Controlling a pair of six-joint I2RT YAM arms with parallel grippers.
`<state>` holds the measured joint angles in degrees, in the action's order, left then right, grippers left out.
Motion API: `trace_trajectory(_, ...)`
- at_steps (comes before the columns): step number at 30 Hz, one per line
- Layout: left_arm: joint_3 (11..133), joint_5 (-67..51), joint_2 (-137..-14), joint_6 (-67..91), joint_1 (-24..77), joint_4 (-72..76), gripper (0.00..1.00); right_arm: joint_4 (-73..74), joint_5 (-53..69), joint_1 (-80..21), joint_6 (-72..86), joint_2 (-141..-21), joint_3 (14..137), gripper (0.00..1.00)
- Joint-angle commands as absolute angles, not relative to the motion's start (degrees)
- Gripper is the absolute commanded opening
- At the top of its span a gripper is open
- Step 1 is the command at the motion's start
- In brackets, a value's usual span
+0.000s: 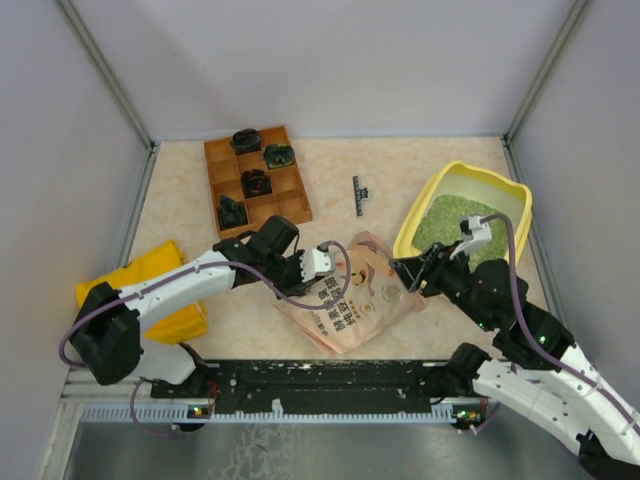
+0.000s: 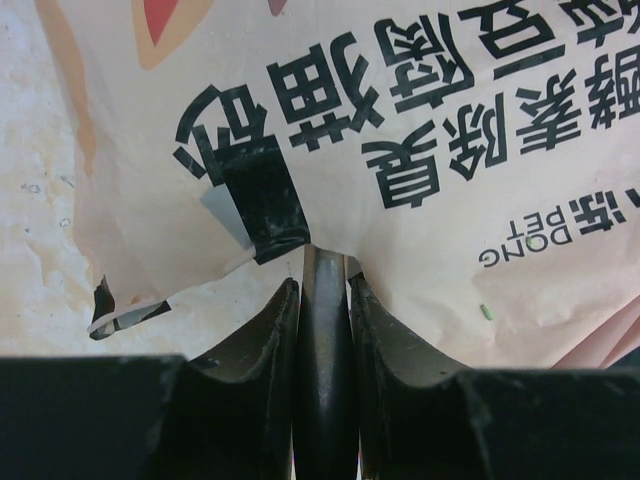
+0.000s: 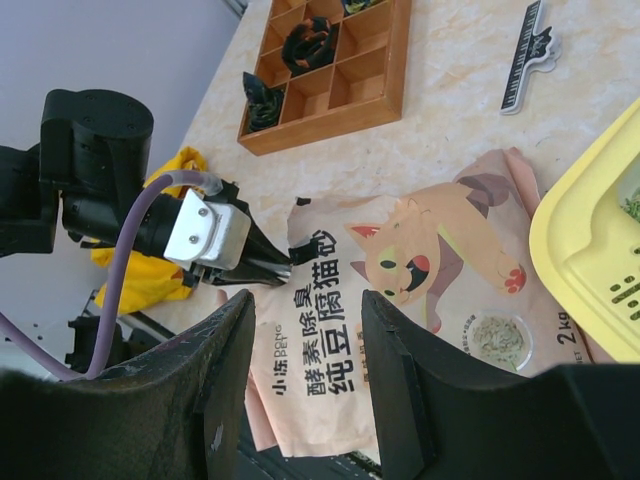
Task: Fill the litter box with clean litter
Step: 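Scoop the cat litter from the cat litter bag.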
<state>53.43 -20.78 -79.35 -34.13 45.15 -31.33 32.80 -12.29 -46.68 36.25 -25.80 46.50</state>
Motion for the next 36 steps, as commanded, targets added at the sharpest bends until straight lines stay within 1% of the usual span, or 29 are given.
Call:
trace_trajectory(1,53.3,-21.8,-80.3,-31.5,46.5,-27.2,0.0,31.6,-12.5,-46.4,36.8,-24.6,47.6,0.47)
trace_trajectory(7,51.6,-22.9,-80.7,-30.6,47.2,-23.7,0.0,31.7,-12.6,-46.3,37.1,-23.9,47.0,0.47)
trace_trajectory(18,46.2,-23.9,-76.6,-29.2,46.7,-18.4,0.0,31.8,-12.8,-46.4,37.2,-23.5,46.7,0.47)
trace_trajectory(25,43.2,-27.5,-72.6,-27.9,44.3,-14.4,0.0,31.4,-12.7,-46.4,37.2,-23.6,46.8,0.47)
trace_trajectory(36,40.5,-30.7,-69.0,-27.8,41.0,-13.4,0.0,31.6,-12.2,-46.3,37.7,-23.6,46.8,0.47)
